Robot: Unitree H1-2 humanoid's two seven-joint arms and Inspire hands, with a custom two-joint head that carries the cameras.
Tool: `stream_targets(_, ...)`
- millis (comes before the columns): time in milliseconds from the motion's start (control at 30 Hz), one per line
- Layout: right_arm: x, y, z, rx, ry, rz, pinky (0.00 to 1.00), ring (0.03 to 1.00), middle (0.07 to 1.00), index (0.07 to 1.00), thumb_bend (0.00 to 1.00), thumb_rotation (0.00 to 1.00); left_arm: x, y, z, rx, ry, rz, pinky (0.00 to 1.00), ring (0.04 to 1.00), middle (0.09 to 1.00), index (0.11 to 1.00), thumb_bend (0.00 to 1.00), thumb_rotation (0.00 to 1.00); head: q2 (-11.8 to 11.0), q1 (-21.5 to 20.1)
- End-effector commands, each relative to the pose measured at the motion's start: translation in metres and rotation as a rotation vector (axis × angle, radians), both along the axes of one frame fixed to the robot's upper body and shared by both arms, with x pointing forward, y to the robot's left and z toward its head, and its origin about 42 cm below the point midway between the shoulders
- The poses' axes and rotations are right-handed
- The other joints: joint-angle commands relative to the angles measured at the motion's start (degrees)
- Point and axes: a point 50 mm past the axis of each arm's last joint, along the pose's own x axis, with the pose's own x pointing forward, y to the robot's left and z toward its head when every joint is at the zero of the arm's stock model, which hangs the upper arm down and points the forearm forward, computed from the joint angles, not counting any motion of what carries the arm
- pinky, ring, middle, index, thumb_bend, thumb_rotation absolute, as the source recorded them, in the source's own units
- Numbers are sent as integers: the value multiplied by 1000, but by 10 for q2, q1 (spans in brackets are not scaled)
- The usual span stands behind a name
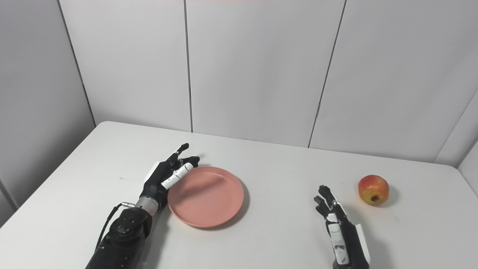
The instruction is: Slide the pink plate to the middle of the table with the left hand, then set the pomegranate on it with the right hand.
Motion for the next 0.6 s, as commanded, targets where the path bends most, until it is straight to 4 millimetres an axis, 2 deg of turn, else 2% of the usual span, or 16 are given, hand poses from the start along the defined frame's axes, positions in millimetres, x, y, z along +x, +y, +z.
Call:
stream_targets(0, -30, 6, -40, 28, 143, -20, 919, 897, 926, 890, 820, 960, 11, -21, 16, 7, -41, -37, 706, 777, 760, 911, 850, 557, 1, -4)
stream_targets(367, -31, 15, -38, 7, 140, -17, 901, 890, 921, 886, 831, 972, 11, -47, 8, -13, -31, -38, 706, 751, 734, 902, 831, 501, 9, -34)
stream_targets(500, -31, 19, -37, 9, 139, -16, 898, 889, 921, 885, 818, 970, 10, -51, 7, -19, -35, -44, 687, 746, 757, 915, 812, 663, 10, -48)
stream_targets(567, -31, 22, -37, 4, 137, -16, 895, 887, 921, 886, 816, 970, 9, -52, 5, -22, -39, -52, 674, 748, 760, 919, 829, 701, 12, -54)
